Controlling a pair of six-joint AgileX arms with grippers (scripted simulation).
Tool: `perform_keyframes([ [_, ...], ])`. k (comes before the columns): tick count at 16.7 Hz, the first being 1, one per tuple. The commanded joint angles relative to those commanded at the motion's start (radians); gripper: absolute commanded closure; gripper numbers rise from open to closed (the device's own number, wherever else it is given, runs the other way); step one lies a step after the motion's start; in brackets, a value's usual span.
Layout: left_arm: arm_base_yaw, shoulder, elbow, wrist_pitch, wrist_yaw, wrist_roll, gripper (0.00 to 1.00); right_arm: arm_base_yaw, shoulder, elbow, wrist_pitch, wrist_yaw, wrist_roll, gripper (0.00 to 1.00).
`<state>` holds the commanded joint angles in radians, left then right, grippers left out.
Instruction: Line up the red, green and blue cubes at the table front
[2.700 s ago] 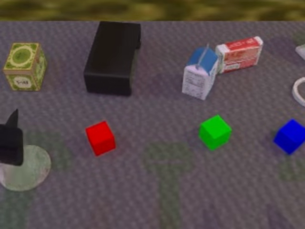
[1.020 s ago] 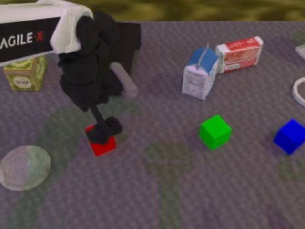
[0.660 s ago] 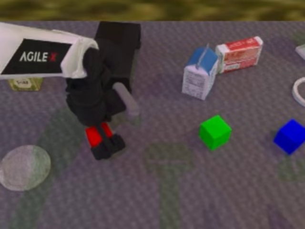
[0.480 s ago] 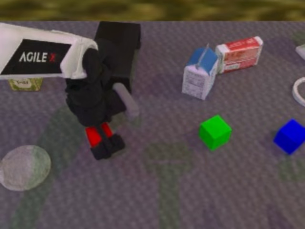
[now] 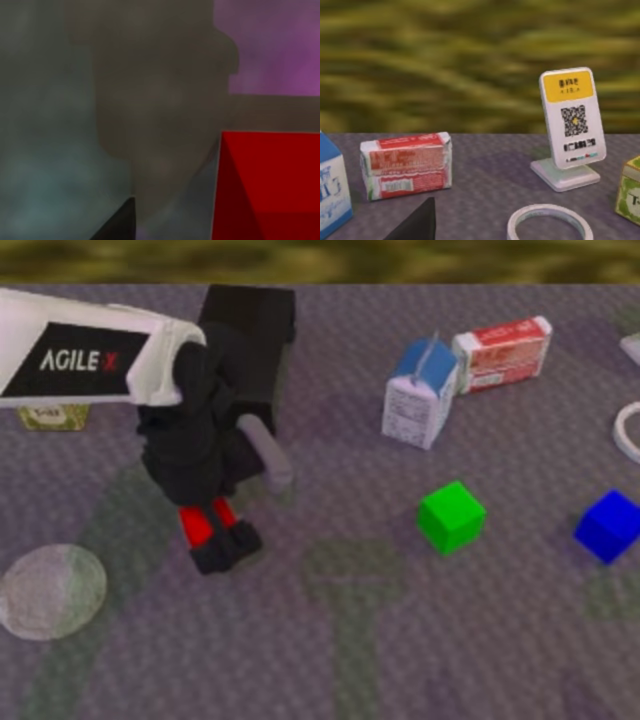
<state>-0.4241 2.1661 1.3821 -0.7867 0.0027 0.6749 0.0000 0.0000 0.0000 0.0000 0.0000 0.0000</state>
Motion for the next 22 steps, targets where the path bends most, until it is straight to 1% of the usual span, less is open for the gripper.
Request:
perform_keyframes([
  [7, 0.000, 0.000, 0.000, 0.000, 0.000, 0.000, 0.98, 0.000, 0.000, 0.000, 0.000, 0.000, 0.000, 0.00],
  [8, 0.000, 0.000, 0.000, 0.000, 0.000, 0.000, 1.00, 0.000, 0.000, 0.000, 0.000, 0.000, 0.000, 0.00],
  [15, 0.000, 0.000, 0.000, 0.000, 0.000, 0.000, 1.00, 0.000, 0.000, 0.000, 0.000, 0.000, 0.000, 0.00],
  [16, 0.000, -0.032, 0.007, -0.021, 0.014, -0.010, 1.00, 0.000, 0.000, 0.000, 0.000, 0.000, 0.000, 0.00],
  [19, 0.005, -0.048, 0.038, -0.062, 0.014, -0.012, 1.00, 0.000, 0.000, 0.000, 0.000, 0.000, 0.000, 0.00],
  [22, 0.013, -0.090, 0.098, -0.175, 0.013, -0.013, 1.00, 0.000, 0.000, 0.000, 0.000, 0.000, 0.000, 0.00],
])
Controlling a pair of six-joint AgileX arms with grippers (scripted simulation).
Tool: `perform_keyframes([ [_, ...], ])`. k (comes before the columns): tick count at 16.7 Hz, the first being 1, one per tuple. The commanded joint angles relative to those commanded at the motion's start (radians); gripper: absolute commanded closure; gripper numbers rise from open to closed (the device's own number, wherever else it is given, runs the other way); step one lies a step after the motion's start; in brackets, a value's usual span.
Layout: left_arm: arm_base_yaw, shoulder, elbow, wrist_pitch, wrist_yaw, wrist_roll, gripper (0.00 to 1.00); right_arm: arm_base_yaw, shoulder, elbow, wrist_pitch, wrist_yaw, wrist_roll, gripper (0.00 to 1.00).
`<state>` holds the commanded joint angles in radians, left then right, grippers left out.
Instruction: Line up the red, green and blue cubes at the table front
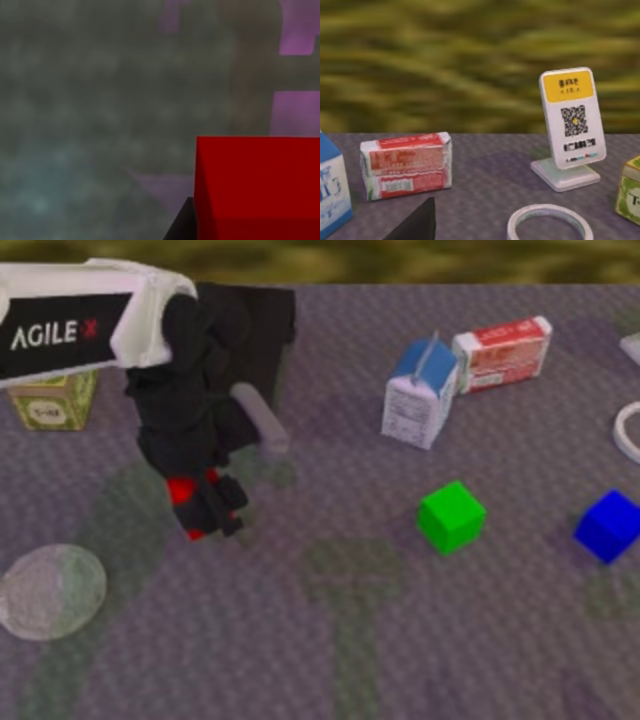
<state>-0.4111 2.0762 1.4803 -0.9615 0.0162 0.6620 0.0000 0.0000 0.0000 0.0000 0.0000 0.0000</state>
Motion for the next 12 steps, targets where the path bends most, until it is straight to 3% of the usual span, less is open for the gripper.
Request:
perform_keyframes([
  [3, 0.005, -0.037, 0.047, -0.083, 0.000, 0.001, 1.00, 0.000, 0.000, 0.000, 0.000, 0.000, 0.000, 0.00],
  [8, -0.003, -0.042, 0.046, -0.086, -0.001, 0.003, 1.00, 0.000, 0.000, 0.000, 0.000, 0.000, 0.000, 0.00],
  [12, -0.091, -0.141, -0.053, -0.076, -0.002, 0.047, 1.00, 0.000, 0.000, 0.000, 0.000, 0.000, 0.000, 0.00],
])
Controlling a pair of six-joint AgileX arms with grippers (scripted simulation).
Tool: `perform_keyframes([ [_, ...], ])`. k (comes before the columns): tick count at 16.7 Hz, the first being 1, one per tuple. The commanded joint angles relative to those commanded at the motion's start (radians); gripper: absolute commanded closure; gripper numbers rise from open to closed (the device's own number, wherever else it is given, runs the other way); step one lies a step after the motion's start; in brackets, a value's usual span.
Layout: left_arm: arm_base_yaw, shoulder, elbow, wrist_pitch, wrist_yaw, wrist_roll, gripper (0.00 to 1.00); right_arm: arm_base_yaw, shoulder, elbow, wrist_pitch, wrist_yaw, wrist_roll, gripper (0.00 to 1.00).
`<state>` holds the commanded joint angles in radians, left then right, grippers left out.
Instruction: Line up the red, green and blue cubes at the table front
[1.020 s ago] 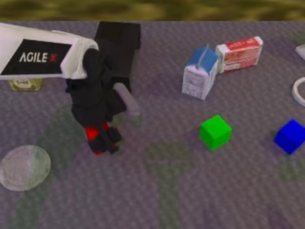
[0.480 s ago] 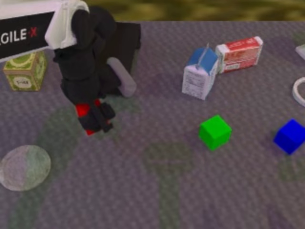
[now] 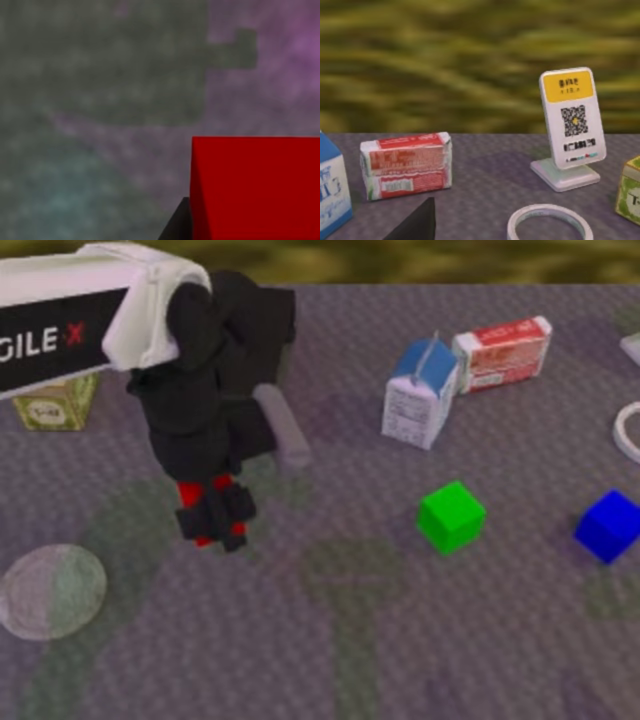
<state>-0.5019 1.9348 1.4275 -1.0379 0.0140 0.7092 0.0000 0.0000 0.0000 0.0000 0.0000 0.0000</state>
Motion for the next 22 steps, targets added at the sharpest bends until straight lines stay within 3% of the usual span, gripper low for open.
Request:
perform_keyframes([
  [7, -0.225, -0.223, -0.241, 0.012, -0.002, 0.121, 1.00, 0.000, 0.000, 0.000, 0.000, 0.000, 0.000, 0.00],
  [13, -0.226, -0.218, -0.254, 0.029, -0.002, 0.123, 1.00, 0.000, 0.000, 0.000, 0.000, 0.000, 0.000, 0.00],
  [22, -0.233, -0.109, -0.403, 0.290, -0.002, 0.124, 1.00, 0.000, 0.000, 0.000, 0.000, 0.000, 0.000, 0.00],
])
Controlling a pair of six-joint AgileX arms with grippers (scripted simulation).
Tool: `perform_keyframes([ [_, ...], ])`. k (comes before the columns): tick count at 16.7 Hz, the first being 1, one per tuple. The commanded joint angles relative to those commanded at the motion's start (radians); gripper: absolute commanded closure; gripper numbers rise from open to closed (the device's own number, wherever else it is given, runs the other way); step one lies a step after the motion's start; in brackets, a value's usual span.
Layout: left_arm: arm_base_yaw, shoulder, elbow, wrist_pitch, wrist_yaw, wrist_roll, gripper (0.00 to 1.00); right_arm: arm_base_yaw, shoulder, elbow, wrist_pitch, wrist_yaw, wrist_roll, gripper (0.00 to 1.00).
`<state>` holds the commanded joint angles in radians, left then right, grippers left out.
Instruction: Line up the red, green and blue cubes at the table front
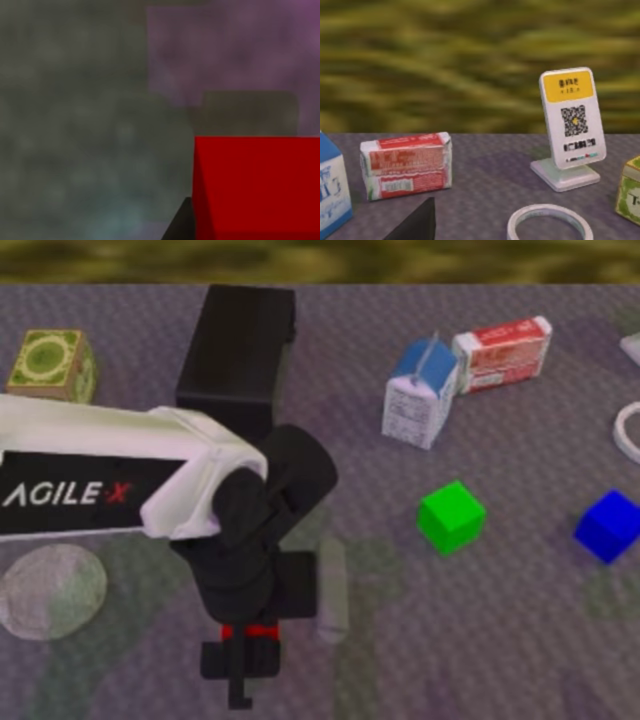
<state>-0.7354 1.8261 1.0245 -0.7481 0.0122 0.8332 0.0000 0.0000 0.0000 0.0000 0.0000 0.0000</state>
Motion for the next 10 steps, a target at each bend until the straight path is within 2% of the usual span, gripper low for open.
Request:
perform_keyframes([
  [3, 0.000, 0.000, 0.000, 0.000, 0.000, 0.000, 1.00, 0.000, 0.000, 0.000, 0.000, 0.000, 0.000, 0.00],
  [10, 0.000, 0.000, 0.000, 0.000, 0.000, 0.000, 0.47, 0.000, 0.000, 0.000, 0.000, 0.000, 0.000, 0.00],
])
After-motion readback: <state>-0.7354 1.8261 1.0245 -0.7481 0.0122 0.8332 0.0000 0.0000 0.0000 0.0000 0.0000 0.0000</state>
